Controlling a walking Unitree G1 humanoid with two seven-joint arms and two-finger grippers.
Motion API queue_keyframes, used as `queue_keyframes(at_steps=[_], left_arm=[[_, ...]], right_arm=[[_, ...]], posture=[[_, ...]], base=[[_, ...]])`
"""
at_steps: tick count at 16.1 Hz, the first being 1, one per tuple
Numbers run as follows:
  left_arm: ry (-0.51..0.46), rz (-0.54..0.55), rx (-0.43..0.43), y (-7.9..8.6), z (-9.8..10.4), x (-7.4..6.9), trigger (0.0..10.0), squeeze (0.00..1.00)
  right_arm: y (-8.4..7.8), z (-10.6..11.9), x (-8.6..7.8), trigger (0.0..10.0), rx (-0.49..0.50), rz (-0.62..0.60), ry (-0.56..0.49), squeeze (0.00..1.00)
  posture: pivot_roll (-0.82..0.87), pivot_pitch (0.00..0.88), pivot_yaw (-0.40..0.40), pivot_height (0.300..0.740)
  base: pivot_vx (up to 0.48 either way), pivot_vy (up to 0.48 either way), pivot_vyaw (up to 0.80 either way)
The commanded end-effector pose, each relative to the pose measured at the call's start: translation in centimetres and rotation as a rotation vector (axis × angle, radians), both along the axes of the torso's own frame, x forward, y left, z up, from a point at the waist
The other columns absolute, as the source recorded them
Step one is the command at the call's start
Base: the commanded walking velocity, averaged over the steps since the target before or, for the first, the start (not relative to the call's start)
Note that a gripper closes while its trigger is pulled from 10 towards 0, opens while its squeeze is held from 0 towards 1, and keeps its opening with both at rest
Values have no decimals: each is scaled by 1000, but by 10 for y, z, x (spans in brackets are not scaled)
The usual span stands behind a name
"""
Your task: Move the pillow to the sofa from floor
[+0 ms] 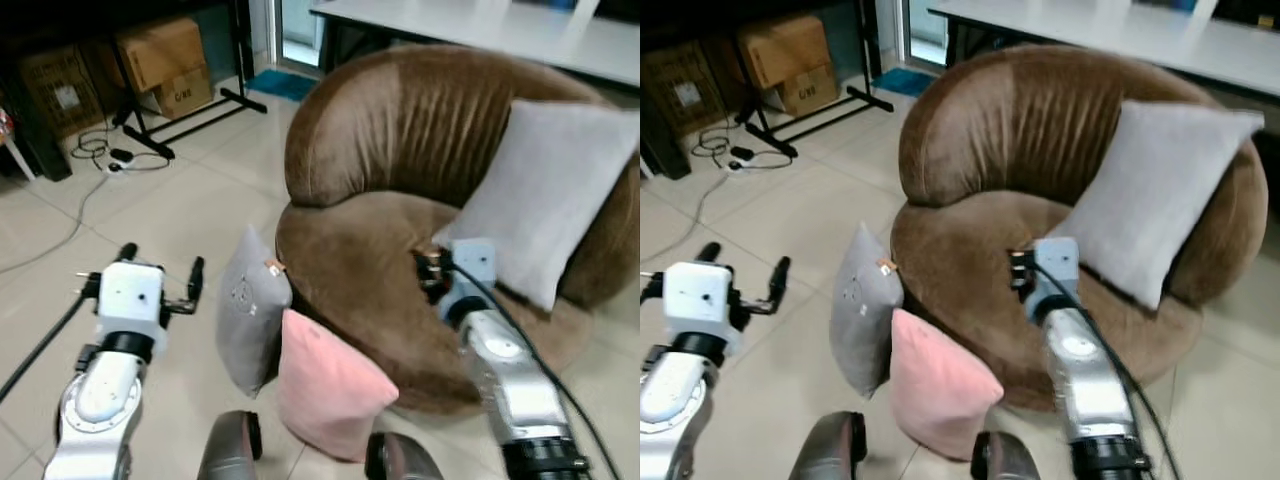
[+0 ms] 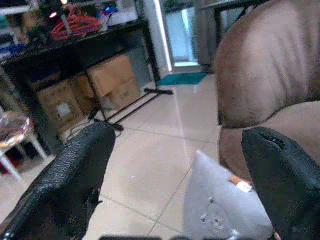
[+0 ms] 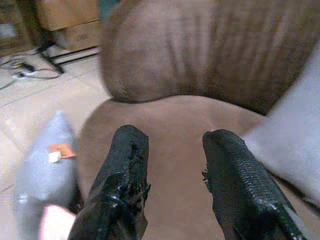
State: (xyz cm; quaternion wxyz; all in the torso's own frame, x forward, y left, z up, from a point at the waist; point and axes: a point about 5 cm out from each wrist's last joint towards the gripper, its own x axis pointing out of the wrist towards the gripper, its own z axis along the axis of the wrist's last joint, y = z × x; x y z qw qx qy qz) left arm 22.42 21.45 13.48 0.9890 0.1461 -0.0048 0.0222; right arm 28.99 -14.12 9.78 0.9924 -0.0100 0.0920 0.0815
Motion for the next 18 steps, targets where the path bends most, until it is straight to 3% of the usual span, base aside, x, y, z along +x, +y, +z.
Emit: queue_keyframes(at_steps=[1,12,18], left_arm=[[-4,8,10,0,0,0,10000,0],[-1,13,45,1,-2,1,10000,0],[3,1,23,2,-2,1,10000,0]], right_arm=[[-2,1,0,10000,-5,-5,-2,0],[-2,-2,-1,10000,9,-3,13,0],[-1,-6,0,10000,7,-12,23,0]], posture=[[27,0,-47,612],[27,0,-45,517],[30,0,-45,512]], base=[[0,0,0],[0,0,0],[0,0,0]])
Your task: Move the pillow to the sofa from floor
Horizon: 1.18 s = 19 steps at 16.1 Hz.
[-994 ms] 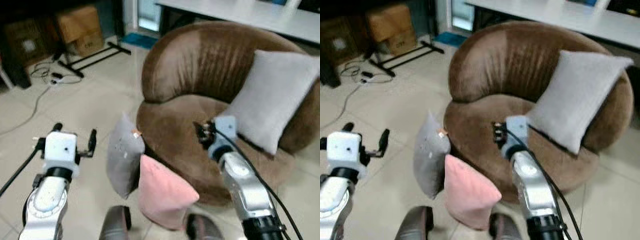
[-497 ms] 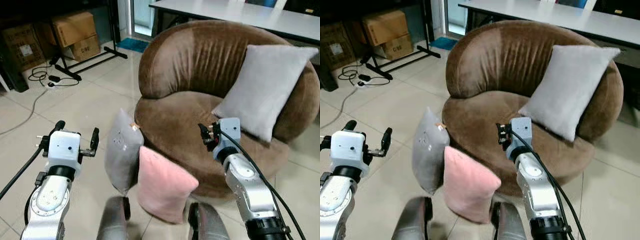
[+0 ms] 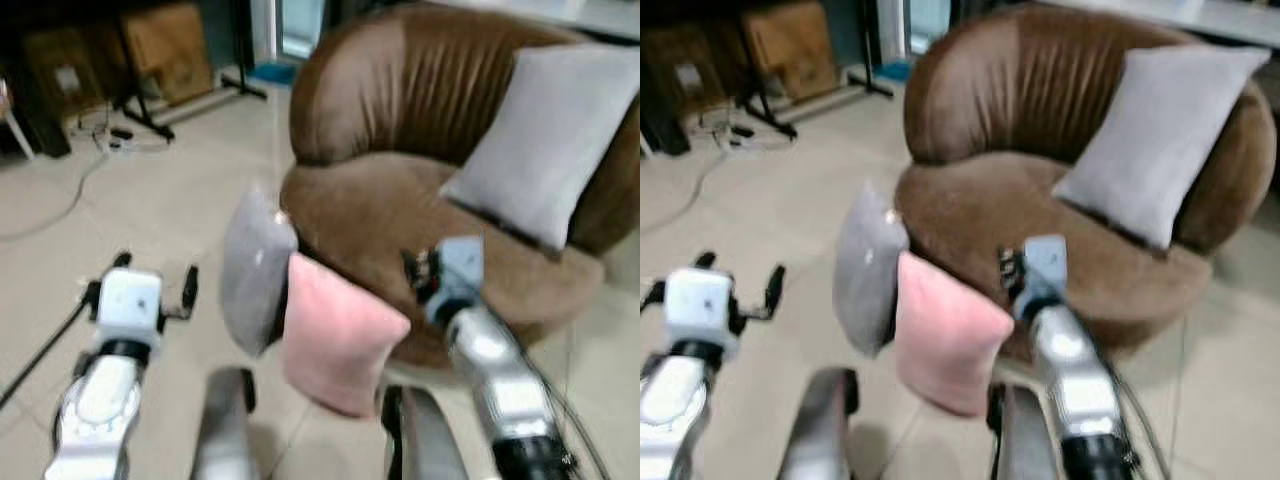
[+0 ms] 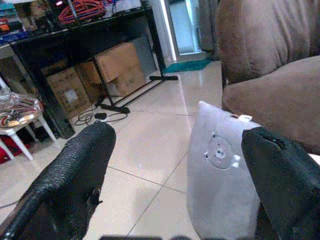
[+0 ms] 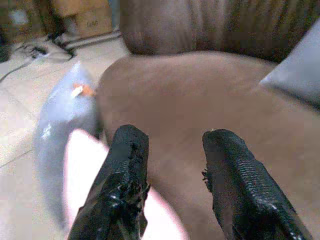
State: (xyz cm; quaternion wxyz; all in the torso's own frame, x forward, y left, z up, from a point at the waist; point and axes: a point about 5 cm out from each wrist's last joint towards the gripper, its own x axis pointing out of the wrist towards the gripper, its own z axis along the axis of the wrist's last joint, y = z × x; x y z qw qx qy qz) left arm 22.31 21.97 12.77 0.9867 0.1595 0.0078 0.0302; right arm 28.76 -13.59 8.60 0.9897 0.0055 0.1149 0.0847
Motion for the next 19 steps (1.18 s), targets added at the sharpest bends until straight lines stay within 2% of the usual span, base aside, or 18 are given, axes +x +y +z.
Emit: queue_keyframes(at_steps=[1,8,14,19], left_arm=[[-21,-20,-5,-2,5,2,10000,0],[-22,-38,0,-2,5,5,10000,0],[-27,-33,29,-4,4,4,10000,0],[-29,-21,34,-3,4,3,10000,0]], right_arm=[[-7,5,2,10000,-17,-26,-20,0],[-14,2,2,10000,-22,-83,-13,0],[-12,0,0,10000,-18,-72,0,0],[-10,0,0,10000,8,-63,1,0]], posture=[[29,0,-43,512],[20,0,-29,512],[20,0,-32,512],[25,0,-35,462]], base=[[255,0,0],[289,0,0],[0,0,0],[0,0,0]])
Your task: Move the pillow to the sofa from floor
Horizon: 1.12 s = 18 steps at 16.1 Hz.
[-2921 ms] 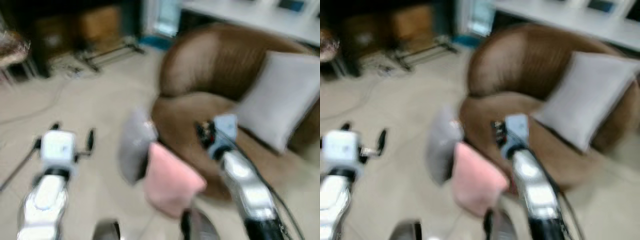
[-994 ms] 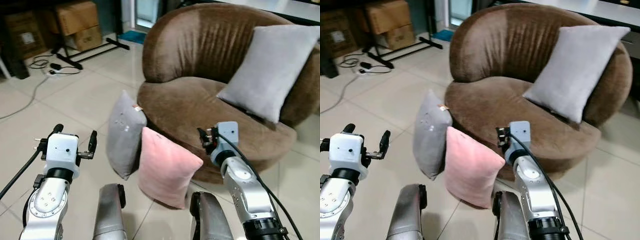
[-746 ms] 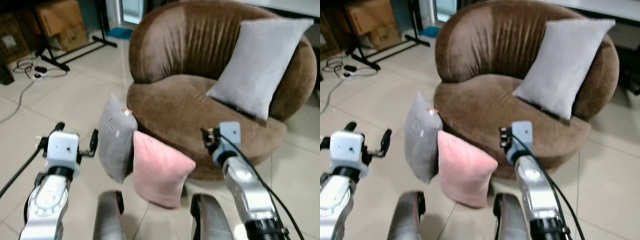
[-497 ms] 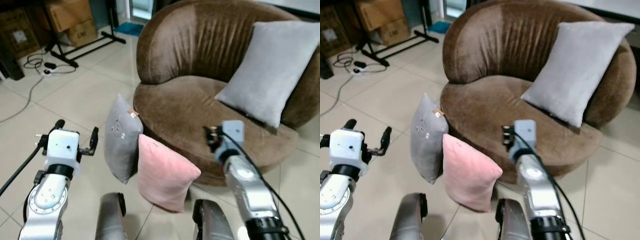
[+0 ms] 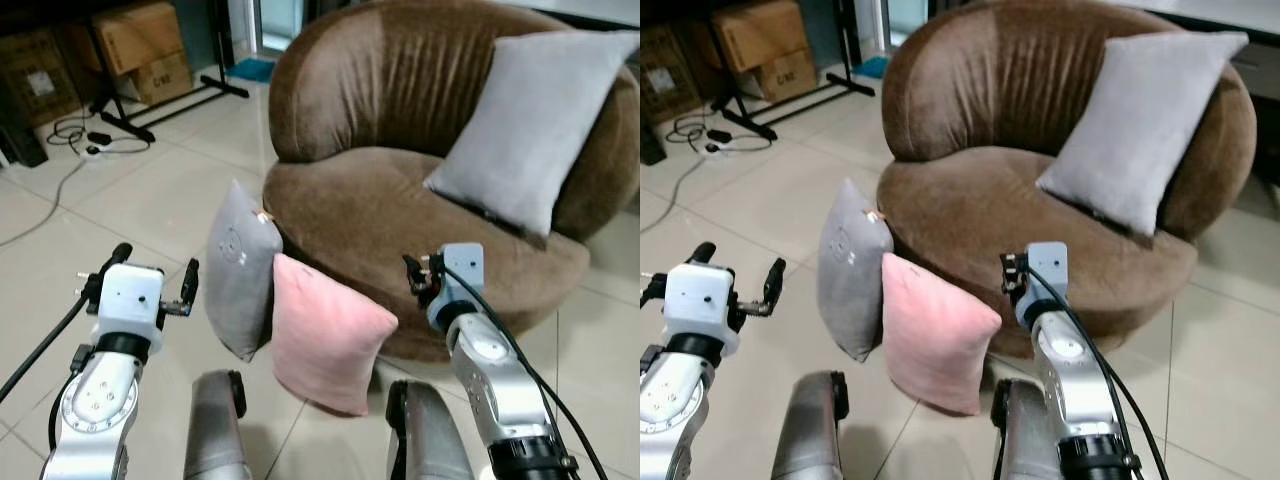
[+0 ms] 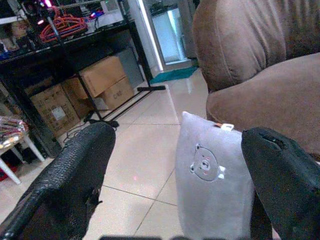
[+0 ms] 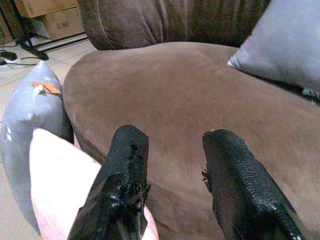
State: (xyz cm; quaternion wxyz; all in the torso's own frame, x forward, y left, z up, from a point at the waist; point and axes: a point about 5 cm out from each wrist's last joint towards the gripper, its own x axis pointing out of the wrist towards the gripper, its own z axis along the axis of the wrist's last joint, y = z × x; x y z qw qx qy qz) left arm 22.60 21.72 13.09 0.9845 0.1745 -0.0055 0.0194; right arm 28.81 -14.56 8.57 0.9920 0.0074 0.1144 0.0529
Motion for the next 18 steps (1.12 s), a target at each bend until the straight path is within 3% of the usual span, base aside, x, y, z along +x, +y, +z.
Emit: queue_keyframes(at_steps=[1,7,15,18], left_arm=[[-8,6,3,0,1,0,10000,0],[-13,-31,-37,-2,3,3,10000,0],[-18,-27,-38,-1,5,2,10000,0],[-19,-26,-35,-1,6,2,10000,0]], right_arm=[[0,0,0,10000,13,0,2,0],[-3,-1,0,10000,-4,-17,5,0],[0,-1,2,10000,-20,3,9,0],[8,-3,1,10000,-90,94,12,0]], posture=[[25,0,-35,457],[17,0,-25,422],[19,0,-26,422],[25,0,-29,422]], base=[[0,0,0],[0,0,0],[310,0,-191],[296,0,729]])
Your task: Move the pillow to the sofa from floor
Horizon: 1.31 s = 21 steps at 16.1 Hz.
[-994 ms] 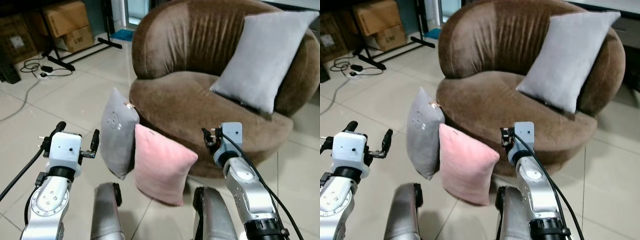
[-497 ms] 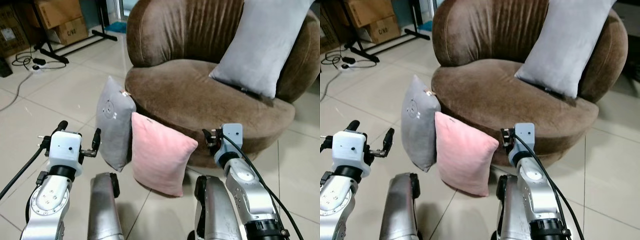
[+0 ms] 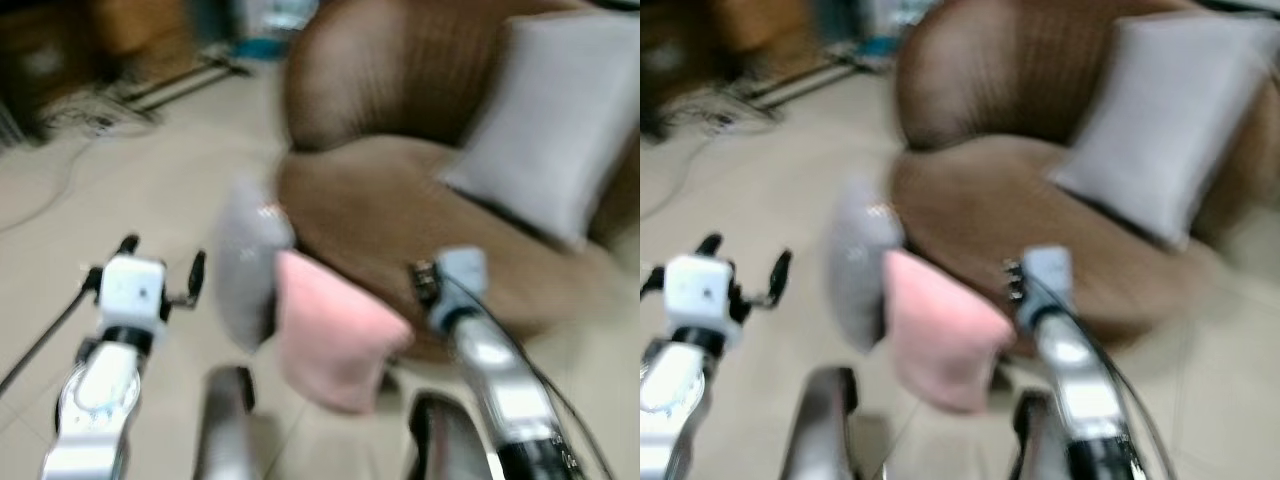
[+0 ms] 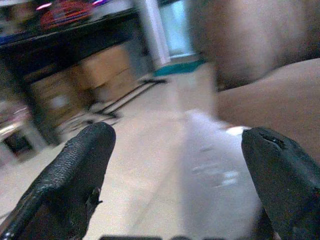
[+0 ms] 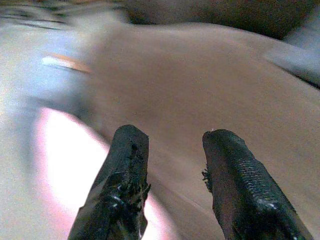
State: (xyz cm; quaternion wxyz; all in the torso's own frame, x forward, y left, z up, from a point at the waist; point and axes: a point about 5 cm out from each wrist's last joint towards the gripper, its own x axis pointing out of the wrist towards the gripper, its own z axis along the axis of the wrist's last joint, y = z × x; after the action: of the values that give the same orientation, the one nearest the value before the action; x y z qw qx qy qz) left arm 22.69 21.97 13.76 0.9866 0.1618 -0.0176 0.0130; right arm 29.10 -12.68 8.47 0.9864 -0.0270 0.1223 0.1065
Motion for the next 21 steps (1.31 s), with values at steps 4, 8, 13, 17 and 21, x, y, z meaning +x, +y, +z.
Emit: queue_keyframes(at_steps=[4,8,13,17,21], left_arm=[[9,-3,13,-5,-1,1,10000,0],[14,-3,16,-5,-2,0,10000,0],[26,-10,25,-5,-3,0,10000,0],[43,-61,55,-4,-3,7,10000,0],[112,-207,60,-8,-7,10,10000,0]], right_arm=[[-10,-7,-3,10000,15,-4,24,0],[-7,-8,-3,10000,-6,38,22,0],[-4,-14,3,10000,27,49,43,0],[6,-22,15,10000,82,54,81,0],[9,-14,39,10000,188,14,54,1000]], posture=[[25,0,-29,422],[27,0,-28,422],[30,0,-28,397],[30,0,-18,357],[39,0,-26,335]], base=[[0,0,600],[0,0,0],[0,0,0],[0,0,0],[0,0,0]])
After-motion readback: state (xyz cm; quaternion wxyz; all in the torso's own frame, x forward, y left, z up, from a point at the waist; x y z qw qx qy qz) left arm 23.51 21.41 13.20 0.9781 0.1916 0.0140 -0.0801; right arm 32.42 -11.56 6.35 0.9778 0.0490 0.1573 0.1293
